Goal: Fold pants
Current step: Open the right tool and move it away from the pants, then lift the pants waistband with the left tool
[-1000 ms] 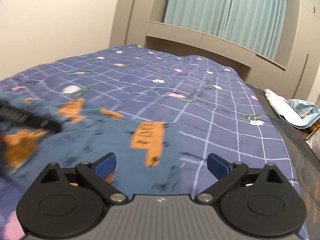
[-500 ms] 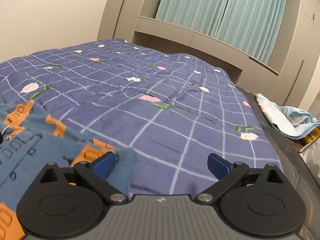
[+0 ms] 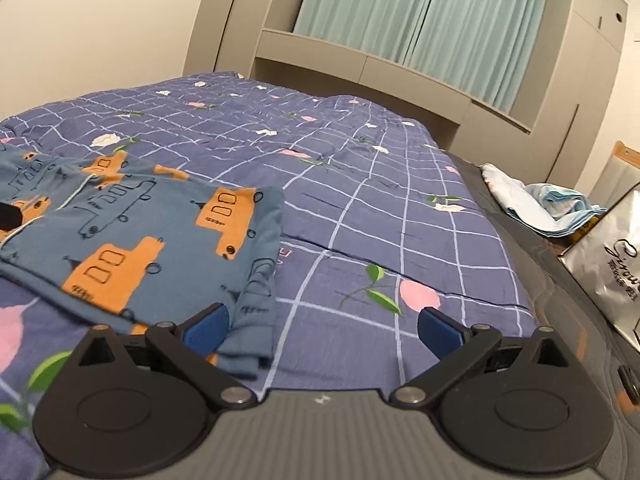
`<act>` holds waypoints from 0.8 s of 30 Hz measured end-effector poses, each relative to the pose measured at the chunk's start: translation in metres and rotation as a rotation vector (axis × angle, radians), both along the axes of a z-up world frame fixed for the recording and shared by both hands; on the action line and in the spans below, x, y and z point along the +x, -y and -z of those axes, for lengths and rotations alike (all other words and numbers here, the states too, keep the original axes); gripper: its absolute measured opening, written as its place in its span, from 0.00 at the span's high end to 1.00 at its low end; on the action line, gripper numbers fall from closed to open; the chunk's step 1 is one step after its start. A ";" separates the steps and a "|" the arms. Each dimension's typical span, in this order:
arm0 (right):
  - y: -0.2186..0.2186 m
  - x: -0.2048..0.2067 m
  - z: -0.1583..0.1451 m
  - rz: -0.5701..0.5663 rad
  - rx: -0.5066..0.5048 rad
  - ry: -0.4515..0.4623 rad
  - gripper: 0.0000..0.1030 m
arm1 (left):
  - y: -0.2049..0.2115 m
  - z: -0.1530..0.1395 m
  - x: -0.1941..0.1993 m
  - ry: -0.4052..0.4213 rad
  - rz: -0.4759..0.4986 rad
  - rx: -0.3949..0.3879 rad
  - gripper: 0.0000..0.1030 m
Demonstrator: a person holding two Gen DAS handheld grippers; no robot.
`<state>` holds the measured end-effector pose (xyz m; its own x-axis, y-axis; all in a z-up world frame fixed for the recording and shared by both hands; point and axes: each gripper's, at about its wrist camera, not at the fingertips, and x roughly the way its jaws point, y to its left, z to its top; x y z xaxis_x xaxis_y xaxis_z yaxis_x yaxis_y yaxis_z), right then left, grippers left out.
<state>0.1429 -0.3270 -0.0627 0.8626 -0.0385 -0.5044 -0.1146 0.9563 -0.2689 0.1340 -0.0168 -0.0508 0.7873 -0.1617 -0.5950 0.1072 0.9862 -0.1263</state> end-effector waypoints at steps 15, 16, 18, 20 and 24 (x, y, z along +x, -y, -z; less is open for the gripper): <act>-0.102 -0.001 -0.016 -0.181 0.108 0.042 0.00 | -0.105 -0.017 -0.056 0.090 -0.339 -0.084 0.01; -0.111 0.000 -0.015 -0.198 0.105 0.038 0.00 | -0.114 -0.014 -0.054 0.083 -0.361 -0.098 0.01; -0.123 0.002 -0.013 -0.222 0.102 0.029 0.00 | -0.128 -0.009 -0.047 0.064 -0.383 -0.135 0.01; -0.134 0.002 -0.010 -0.241 0.092 0.020 0.00 | -0.138 -0.004 -0.041 0.048 -0.389 -0.185 0.01; -0.144 0.004 -0.002 -0.254 0.066 -0.007 0.00 | -0.144 0.003 -0.032 0.055 -0.377 -0.256 0.01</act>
<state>0.1465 -0.1827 -0.0607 0.8370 0.2122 -0.5044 -0.3547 0.9122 -0.2049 0.1018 0.1271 -0.0538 0.8488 0.0059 -0.5286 -0.2398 0.8954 -0.3752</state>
